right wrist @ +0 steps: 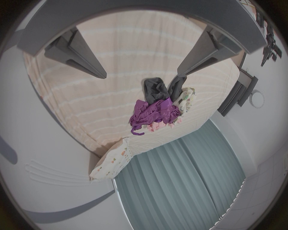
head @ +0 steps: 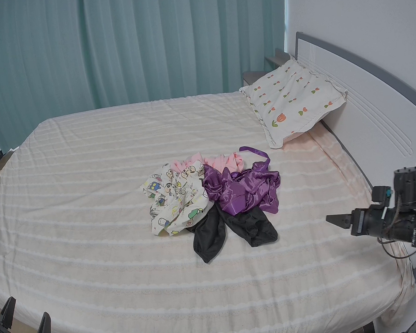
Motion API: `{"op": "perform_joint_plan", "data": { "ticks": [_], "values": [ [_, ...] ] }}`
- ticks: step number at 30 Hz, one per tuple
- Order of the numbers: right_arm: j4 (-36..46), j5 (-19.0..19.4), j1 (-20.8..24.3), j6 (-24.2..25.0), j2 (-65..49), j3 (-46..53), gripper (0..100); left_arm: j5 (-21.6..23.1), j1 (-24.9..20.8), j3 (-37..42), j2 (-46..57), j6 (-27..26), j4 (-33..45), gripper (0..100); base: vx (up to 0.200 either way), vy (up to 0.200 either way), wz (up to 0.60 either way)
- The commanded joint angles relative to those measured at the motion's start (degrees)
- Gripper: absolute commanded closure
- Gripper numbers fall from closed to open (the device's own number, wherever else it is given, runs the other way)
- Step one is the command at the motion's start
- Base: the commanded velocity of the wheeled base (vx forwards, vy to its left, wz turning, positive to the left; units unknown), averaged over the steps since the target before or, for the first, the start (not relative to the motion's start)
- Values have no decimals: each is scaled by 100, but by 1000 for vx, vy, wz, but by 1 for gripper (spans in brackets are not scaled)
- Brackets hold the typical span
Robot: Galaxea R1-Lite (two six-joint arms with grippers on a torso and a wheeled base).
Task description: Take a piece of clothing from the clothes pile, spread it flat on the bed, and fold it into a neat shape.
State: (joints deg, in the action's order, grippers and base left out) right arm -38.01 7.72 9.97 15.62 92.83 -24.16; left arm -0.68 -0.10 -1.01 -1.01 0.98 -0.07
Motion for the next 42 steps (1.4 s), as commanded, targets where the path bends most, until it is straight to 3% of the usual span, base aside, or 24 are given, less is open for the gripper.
{"op": "perform_joint_plan", "data": {
  "ticks": [1,9,16,32,33,42],
  "values": [
    [-1077,-482,646,662,2942,-1442,0,-2,1,84,101,52,-1,0,0,0,0],
    [-1437,-578,919,987,4182,-2356,0,-2,1,84,101,52,-1,0,0,0,0],
    [-1437,-719,1235,917,4920,-3508,0,147,1,84,101,8,-1,0,0,0,0],
    [-1288,-728,1411,442,5676,-4439,0,165,1,84,101,-62,-1,0,0,0,0],
    [-1279,-701,1446,434,5737,-4474,100,174,1,84,101,-71,-1,0,0,0,0],
    [-1578,-657,1429,759,5606,-4228,100,183,1,84,101,-80,-1,0,0,0,0]
  ]
}}
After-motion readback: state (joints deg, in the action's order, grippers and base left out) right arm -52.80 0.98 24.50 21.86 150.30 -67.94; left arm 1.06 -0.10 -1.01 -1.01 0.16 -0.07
